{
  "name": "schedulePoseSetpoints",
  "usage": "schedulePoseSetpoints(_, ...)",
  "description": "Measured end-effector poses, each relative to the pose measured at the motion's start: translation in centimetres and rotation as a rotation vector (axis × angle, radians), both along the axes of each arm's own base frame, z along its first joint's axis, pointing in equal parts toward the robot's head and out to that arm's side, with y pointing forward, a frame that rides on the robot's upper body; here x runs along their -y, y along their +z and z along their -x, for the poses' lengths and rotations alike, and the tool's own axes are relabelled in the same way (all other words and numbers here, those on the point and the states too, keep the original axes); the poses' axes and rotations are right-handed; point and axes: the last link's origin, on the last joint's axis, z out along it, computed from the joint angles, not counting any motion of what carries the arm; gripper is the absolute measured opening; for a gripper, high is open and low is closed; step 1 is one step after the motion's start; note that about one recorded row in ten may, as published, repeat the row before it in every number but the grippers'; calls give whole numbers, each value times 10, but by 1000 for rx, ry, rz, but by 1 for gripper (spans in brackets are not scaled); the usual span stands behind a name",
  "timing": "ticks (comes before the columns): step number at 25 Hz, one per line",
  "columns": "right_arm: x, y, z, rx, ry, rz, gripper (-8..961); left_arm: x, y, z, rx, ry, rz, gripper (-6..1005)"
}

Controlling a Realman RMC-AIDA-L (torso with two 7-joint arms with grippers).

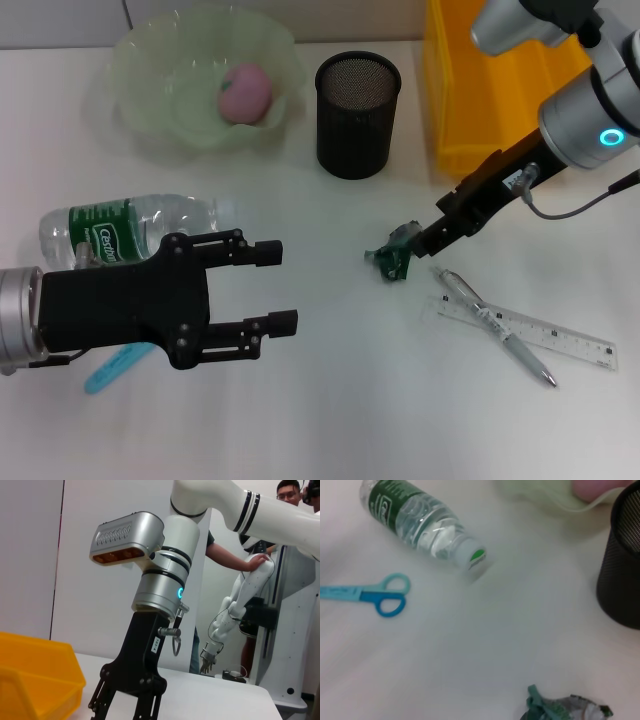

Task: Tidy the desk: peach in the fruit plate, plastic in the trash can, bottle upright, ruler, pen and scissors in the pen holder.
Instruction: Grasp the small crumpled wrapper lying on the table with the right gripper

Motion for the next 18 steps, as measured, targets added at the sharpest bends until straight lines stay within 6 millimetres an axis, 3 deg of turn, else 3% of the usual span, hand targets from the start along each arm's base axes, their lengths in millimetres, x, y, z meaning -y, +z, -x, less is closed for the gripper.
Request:
schedulePoseSetpoints(6,-2,-24,-7,13,11,-45,761,-3,0,-2,2,-5,-8,706)
schedulePoseSetpoints(18,0,-40,-12,-4,-12,-26,761,-8,0,-5,-7,-14,-15,706)
